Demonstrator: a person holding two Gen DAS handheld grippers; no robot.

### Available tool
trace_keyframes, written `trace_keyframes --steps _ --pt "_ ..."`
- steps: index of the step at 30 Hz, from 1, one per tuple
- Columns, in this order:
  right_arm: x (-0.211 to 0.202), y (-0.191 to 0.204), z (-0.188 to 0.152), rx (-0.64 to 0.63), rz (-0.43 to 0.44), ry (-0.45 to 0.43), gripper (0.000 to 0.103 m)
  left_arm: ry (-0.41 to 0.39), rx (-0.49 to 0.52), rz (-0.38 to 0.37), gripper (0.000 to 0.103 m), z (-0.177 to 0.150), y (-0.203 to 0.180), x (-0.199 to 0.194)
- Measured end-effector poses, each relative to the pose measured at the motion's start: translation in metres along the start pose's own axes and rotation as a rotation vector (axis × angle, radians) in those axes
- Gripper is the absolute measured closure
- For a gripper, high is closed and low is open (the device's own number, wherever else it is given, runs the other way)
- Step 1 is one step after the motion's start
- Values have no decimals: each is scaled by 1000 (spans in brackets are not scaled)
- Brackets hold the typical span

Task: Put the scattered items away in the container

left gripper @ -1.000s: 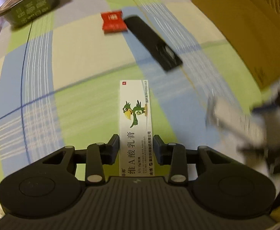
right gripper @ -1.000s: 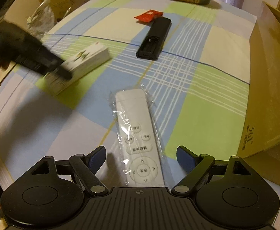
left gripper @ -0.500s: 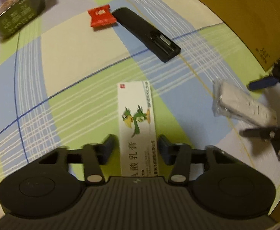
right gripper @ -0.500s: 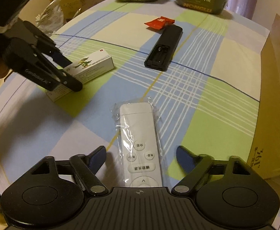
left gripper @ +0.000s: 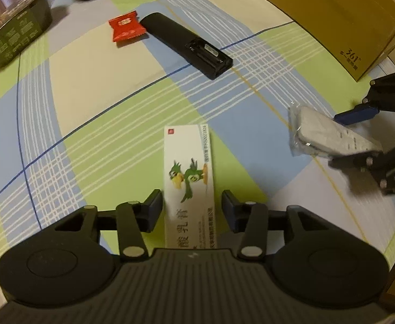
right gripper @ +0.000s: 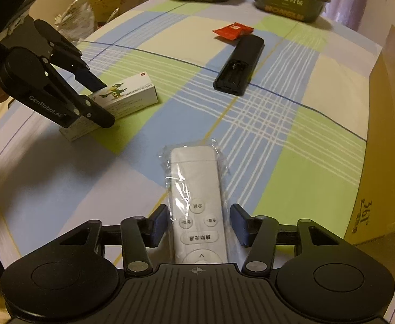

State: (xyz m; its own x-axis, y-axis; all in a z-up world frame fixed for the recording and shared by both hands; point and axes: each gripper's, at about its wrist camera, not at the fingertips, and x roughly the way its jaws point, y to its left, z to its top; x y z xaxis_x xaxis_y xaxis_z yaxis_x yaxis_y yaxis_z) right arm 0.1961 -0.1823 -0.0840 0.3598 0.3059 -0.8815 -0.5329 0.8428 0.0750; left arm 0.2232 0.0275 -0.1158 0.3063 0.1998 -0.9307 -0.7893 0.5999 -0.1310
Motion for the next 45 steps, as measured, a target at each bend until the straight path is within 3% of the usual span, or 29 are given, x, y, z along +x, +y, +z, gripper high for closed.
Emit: trace_keyframes --steps 4,6,7,8,15,27,36,45 --pt "2 3 2 -19 -15 14 46 35 2 7 62 -1 -3 5" --pt "3 4 4 -28 -20 27 46 38 -4 -2 68 -5 -4 3" --pt "3 5 4 -31 -22 34 58 41 0 1 69 -7 -6 1" --pt "3 6 5 -40 -33 37 61 46 11 6 69 -10 -9 0" --pt "-15 20 -2 -89 -49 67 62 48 77 11 70 -40 -41 -21" --pt "-64 44 -26 -76 -88 47 62 -1 61 18 70 -75 -73 -64" --pt "-74 50 -35 -42 -84 43 62 -14 5 -19 70 -86 -71 -67" --pt "-90 42 -32 -14 -88 10 62 -30 5 -23 70 -73 -76 -79"
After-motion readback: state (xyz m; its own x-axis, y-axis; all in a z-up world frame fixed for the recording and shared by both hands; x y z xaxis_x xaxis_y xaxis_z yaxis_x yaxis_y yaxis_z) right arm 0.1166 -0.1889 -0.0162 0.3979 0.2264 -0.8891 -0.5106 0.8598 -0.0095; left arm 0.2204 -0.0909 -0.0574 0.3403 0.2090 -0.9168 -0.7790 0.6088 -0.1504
